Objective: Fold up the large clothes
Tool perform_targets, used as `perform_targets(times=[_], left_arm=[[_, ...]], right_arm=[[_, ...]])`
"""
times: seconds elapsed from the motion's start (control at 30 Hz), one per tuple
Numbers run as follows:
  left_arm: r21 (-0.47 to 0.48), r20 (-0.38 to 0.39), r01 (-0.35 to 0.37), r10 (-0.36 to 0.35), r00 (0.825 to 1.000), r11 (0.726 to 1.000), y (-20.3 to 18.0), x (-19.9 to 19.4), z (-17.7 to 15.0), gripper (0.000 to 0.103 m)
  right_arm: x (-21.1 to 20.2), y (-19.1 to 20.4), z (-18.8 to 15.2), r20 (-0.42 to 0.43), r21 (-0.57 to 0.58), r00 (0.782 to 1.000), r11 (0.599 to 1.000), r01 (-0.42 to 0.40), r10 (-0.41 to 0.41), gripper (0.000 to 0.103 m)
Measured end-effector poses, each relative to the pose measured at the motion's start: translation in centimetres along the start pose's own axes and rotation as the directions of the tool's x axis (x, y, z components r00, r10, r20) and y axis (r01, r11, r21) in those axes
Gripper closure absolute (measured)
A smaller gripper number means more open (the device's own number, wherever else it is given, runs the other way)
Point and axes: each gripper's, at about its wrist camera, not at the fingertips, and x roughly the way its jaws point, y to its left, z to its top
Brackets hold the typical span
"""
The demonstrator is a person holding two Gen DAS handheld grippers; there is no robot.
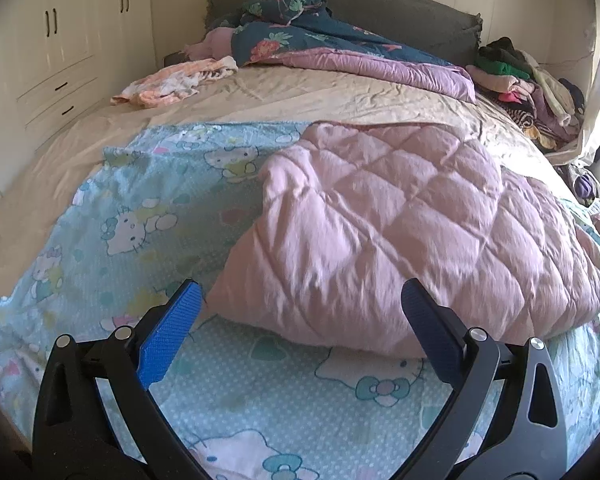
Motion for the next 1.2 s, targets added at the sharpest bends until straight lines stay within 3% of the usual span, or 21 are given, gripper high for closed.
perform_targets(times=[0.27, 0.43, 0.57, 0.67, 0.97, 1.2], left_arm=[[-0.022, -0.030, 0.002, -0.003, 1.000, 1.000, 0.0, 0.5, -1.8, 0.009], [-0.125, -0.083, 0.055, -0.066, 0.994, 0.991, 0.9, 1.7, -3.1, 0.009], [-0.252, -0.136, 0.104, -0.142, 0.980, 0.962, 2.2, 3.4, -4.0, 0.009], [-0.357, -0.149, 0.147, -0.212, 0.966, 0.922, 3.1, 4.5, -4.3, 0.009], [-0.526, -0.107, 0.243, -0.347, 0.932, 0.815, 3.1, 7.5, -3.5, 0.010], [-0.557, -0.098, 0.250, -0.361, 0.927, 0.792, 2.3, 10.0, -2.4, 0.008]], right_arm=[[0.7, -0.2, -1.7, -0.037, 0.031, 0.999, 0.999, 0.010, -0.009, 0.004], [1.7, -1.0, -2.3, -0.067, 0.094, 0.997, 0.995, 0.034, -0.027, 0.004], [2.9, -1.7, -2.5, -0.096, 0.154, 0.995, 0.987, 0.051, -0.037, 0.004], [4.0, -2.2, -2.6, -0.118, 0.209, 0.993, 0.977, 0.039, -0.014, 0.004], [7.7, -3.6, -2.2, -0.141, 0.373, 0.989, 0.928, 0.011, 0.045, 0.004], [10.4, -3.5, -2.0, -0.145, 0.387, 0.987, 0.922, -0.011, 0.073, 0.004]])
